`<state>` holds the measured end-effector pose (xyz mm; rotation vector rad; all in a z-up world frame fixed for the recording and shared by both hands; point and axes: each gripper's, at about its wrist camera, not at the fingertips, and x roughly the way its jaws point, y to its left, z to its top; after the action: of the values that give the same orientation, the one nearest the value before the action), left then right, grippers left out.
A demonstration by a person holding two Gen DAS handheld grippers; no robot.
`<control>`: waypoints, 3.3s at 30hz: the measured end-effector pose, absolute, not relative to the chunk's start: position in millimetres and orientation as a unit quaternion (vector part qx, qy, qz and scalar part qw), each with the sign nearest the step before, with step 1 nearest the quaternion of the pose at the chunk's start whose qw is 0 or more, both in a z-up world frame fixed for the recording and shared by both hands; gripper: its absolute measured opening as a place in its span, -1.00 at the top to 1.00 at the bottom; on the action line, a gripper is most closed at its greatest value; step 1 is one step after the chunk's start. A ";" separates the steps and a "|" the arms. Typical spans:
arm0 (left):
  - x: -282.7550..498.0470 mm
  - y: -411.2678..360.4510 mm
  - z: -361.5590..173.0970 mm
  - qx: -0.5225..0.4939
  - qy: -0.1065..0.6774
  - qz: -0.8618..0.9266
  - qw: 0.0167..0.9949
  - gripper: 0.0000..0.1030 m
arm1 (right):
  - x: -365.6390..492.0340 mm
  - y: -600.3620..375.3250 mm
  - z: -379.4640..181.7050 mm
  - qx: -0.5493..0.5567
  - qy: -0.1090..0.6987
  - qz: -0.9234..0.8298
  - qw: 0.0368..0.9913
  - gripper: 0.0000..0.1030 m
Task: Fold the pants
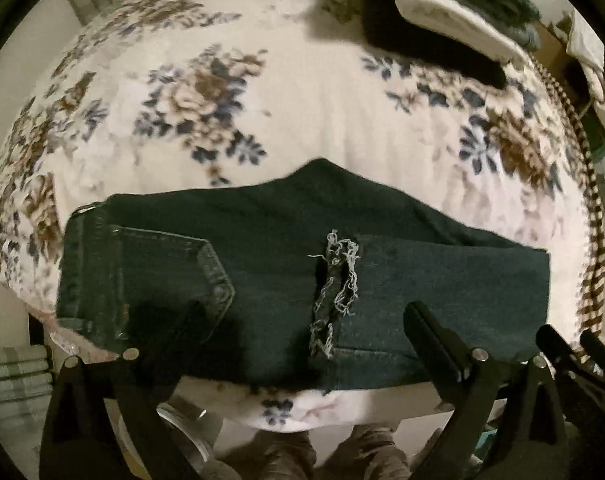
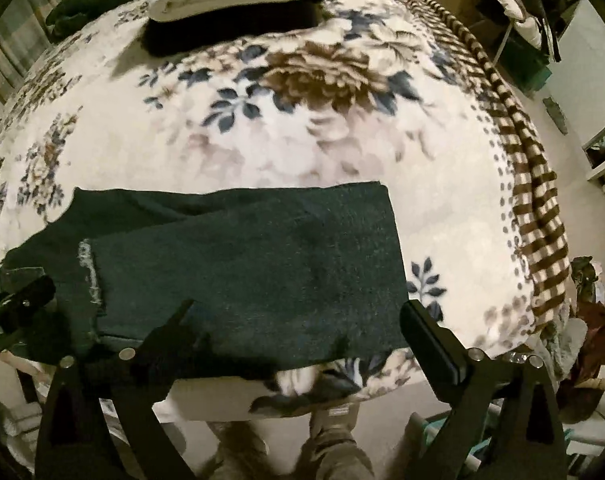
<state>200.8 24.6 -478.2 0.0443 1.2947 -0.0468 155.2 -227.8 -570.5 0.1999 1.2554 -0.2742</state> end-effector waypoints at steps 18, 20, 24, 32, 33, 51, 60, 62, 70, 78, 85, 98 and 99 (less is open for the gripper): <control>177.1 202.3 -497.5 -0.285 0.595 0.050 0.750 -0.95 | 164.0 -163.5 -529.6 0.134 0.580 -0.088 0.799 -0.96; 170.8 234.6 -517.3 -0.338 0.575 0.077 0.741 -0.95 | 168.9 -153.4 -541.4 0.145 0.591 -0.084 0.789 -0.96; 161.5 280.3 -551.5 -0.430 0.537 0.110 0.717 -0.93 | 179.3 -131.7 -570.7 0.134 0.619 -0.084 0.769 -0.96; 160.5 323.7 -598.5 -0.511 0.480 0.132 0.701 0.38 | 190.1 -93.2 -597.3 0.109 0.642 -0.071 0.756 -0.96; 160.4 322.0 -591.2 -0.503 0.474 0.127 0.712 0.41 | 190.8 -89.2 -598.7 0.102 0.643 -0.070 0.756 -0.96; 169.1 305.8 -562.5 -0.442 0.449 0.111 0.769 0.52 | 197.6 -72.8 -603.3 0.076 0.652 -0.062 0.752 -0.96; 156.7 250.4 -473.0 -0.350 0.434 0.104 0.823 0.58 | 184.3 -99.4 -600.2 0.106 0.647 -0.063 0.753 -0.96; 151.5 247.3 -466.4 -0.348 0.437 0.118 0.821 0.58 | 180.4 -110.2 -600.1 0.116 0.648 -0.061 0.751 -0.96; 140.6 235.8 -458.9 -0.362 0.435 0.164 0.808 0.58 | 189.0 -147.1 -582.2 0.113 0.642 -0.041 0.757 -0.96; 152.4 192.7 -441.8 -0.329 0.426 0.128 0.833 0.60 | 208.4 -164.9 -568.1 0.106 0.624 -0.031 0.773 -0.96; 166.2 108.9 -408.2 -0.264 0.424 0.031 0.866 0.62 | 204.8 -186.1 -568.2 0.130 0.614 -0.049 0.777 -0.96; 173.4 -107.6 -502.1 -0.117 0.563 -0.087 0.813 0.52 | 148.1 -324.9 -587.0 0.161 0.616 -0.120 0.762 -0.96; 171.5 -113.9 -507.2 -0.124 0.573 -0.100 0.804 0.54 | 145.8 -334.6 -589.9 0.166 0.618 -0.117 0.760 -0.96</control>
<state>171.5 -113.9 -507.2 -0.2662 1.2281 -0.2140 145.8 -334.6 -589.9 0.3612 1.3448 -0.2541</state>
